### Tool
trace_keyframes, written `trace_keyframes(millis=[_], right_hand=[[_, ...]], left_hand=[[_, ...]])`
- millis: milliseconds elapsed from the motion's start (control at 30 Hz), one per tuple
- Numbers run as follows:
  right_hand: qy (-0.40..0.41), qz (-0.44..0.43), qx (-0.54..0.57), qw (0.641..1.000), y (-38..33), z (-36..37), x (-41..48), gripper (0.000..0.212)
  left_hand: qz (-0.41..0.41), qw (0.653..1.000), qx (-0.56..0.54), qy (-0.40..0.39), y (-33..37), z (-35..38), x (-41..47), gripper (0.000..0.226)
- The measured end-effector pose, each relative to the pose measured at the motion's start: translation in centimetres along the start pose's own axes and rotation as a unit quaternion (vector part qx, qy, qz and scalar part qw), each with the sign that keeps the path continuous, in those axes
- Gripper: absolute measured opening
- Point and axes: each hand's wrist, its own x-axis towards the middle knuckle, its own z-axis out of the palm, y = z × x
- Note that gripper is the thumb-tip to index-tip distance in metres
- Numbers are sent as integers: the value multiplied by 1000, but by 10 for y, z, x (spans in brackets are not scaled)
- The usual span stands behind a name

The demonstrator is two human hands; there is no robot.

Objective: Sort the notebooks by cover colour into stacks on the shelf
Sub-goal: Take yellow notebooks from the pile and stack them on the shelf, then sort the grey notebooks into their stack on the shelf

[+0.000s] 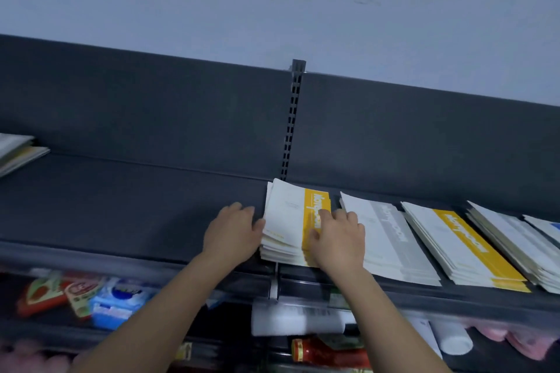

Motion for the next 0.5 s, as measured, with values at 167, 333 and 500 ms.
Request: trace_keyframes(millis=[167, 333, 500], right_hand=[[22, -93, 76, 992, -37, -5, 9, 47], [59, -210, 116, 969, -97, -8, 11, 44], [39, -301, 82, 949, -164, -11, 7, 54]], left_hand=[[5, 980, 185, 79, -32, -31, -12, 38], [-34, 953, 276, 118, -86, -70, -33, 43], [-88, 929, 340, 121, -141, -113, -60, 35]])
